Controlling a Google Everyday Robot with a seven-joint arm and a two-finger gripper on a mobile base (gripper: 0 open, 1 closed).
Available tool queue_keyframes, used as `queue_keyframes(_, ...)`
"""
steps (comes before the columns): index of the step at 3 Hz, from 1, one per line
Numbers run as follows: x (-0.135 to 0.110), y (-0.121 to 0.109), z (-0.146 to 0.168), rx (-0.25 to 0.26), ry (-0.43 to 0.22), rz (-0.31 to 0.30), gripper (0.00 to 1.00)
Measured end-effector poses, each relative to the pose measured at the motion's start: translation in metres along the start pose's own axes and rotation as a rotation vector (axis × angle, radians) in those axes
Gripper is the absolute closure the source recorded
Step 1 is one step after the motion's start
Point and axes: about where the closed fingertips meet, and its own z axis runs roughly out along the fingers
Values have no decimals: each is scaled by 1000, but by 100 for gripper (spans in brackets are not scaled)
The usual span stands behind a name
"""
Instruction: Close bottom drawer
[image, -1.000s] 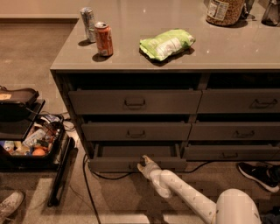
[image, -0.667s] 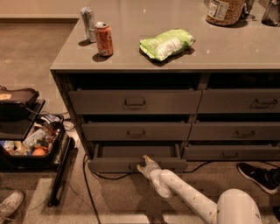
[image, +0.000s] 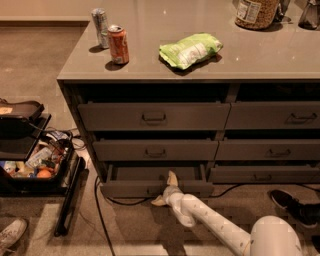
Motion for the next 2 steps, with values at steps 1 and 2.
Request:
queue_keyframes(1,-4,0,-4,11,-4,-13,0)
queue_keyframes(2,-2,9,-29,22,2,5,0)
